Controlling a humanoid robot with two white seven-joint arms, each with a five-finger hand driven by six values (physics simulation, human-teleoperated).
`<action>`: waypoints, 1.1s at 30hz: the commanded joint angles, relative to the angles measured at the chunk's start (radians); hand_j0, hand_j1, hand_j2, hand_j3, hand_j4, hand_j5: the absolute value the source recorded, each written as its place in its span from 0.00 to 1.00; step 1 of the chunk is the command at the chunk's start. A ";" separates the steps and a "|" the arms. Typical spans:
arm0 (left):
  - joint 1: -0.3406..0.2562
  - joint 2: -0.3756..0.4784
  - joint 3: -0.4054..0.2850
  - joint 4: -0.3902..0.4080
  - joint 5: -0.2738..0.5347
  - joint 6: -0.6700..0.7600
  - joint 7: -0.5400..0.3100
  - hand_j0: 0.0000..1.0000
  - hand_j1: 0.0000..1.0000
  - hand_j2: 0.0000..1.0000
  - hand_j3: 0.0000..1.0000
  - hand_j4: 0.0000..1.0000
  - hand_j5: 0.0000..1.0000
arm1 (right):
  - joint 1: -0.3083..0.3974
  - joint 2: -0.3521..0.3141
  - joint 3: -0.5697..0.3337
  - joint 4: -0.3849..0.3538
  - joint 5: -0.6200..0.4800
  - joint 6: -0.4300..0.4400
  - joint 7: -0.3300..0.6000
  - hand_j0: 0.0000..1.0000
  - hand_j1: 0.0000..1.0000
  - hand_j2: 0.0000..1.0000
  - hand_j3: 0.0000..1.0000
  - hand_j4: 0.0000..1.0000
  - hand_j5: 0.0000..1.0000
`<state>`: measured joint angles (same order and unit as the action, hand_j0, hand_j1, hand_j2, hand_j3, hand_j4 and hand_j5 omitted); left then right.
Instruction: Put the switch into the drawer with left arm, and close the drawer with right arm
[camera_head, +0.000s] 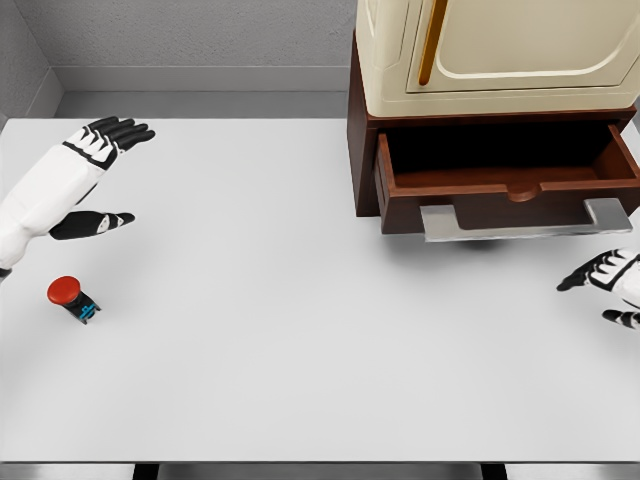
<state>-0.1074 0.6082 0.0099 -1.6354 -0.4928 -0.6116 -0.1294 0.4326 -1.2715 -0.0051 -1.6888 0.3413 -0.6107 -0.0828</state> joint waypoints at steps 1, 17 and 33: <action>0.000 0.001 0.004 0.000 0.006 0.001 0.001 1.00 1.00 1.00 1.00 1.00 1.00 | 0.000 -0.002 -0.001 -0.012 0.007 0.000 -0.002 0.73 0.73 0.73 0.73 0.73 0.73; 0.216 0.248 0.010 0.091 0.677 0.001 0.010 1.00 1.00 1.00 1.00 1.00 1.00 | 0.012 0.003 -0.001 -0.034 0.005 0.000 0.000 0.75 0.75 0.75 0.75 0.75 0.75; 0.462 0.297 -0.039 0.037 0.878 0.001 0.010 1.00 1.00 1.00 1.00 1.00 1.00 | 0.023 -0.002 -0.012 -0.060 -0.008 0.000 -0.003 0.80 0.80 0.80 0.80 0.80 0.80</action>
<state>0.3543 0.9024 -0.0056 -1.5844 0.3781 -0.6114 -0.1199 0.4556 -1.2681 -0.0140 -1.7502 0.3407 -0.6106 -0.0860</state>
